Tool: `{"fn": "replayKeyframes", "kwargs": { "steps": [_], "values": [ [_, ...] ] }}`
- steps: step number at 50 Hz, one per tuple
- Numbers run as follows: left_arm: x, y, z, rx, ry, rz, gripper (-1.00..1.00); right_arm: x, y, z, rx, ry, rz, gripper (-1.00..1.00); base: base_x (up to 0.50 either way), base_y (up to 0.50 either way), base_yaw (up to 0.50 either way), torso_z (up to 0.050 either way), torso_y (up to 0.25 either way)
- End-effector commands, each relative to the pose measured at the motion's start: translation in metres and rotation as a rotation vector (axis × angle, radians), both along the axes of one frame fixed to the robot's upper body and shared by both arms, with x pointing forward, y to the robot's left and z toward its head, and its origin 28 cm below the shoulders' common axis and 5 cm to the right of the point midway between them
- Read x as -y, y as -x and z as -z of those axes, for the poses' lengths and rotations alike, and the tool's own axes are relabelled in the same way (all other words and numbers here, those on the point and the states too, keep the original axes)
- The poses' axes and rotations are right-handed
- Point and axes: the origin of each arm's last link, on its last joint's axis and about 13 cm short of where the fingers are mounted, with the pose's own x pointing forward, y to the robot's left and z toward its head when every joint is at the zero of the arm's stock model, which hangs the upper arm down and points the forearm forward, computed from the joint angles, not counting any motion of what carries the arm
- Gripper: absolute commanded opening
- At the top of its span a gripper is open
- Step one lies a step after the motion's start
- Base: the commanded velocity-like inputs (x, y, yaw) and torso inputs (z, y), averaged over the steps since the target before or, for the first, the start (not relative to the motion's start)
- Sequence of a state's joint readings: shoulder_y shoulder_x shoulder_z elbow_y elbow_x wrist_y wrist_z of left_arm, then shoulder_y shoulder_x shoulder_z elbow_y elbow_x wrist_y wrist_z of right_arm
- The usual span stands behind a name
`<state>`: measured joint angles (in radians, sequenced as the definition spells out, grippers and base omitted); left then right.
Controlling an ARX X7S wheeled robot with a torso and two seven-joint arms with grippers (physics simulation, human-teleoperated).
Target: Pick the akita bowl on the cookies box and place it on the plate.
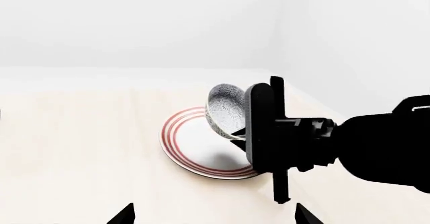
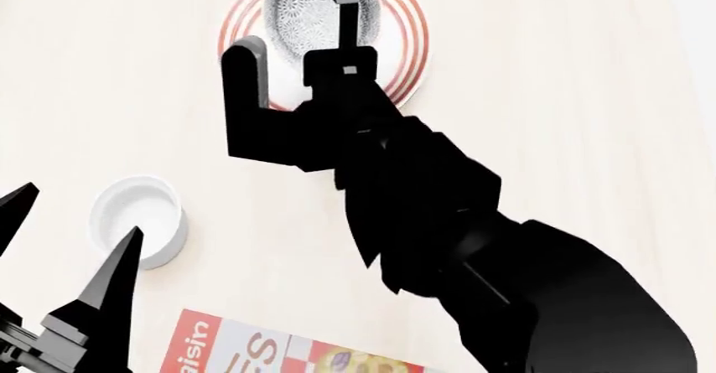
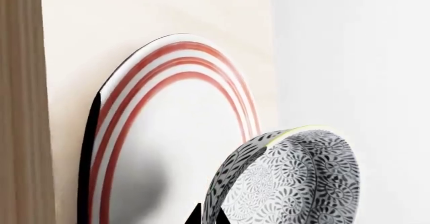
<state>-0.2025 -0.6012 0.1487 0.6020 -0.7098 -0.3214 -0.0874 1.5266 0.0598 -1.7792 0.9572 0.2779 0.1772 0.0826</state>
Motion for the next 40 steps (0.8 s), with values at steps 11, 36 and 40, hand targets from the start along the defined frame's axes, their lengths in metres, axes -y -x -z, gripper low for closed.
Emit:
{"fn": "replayKeyframes", "kwargs": {
  "steps": [11, 36, 40],
  "values": [
    [-0.002, 0.001, 0.001, -0.004, 0.012, -0.002, 1.00, -0.008, -0.002, -0.010, -0.064, 0.041, -0.036, -1.00, 0.00, 0.00, 0.00, 0.000, 0.000],
    [-0.003, 0.003, 0.000, -0.003, 0.008, 0.005, 1.00, -0.006, 0.001, -0.009, -0.091, 0.075, -0.014, 1.00, 0.00, 0.00, 0.00, 0.000, 0.000],
    [-0.003, 0.003, -0.001, -0.001, 0.009, 0.006, 1.00, -0.004, 0.003, -0.013, -0.083, 0.079, -0.009, 1.00, 0.00, 0.00, 0.00, 0.000, 0.000]
  ]
}}
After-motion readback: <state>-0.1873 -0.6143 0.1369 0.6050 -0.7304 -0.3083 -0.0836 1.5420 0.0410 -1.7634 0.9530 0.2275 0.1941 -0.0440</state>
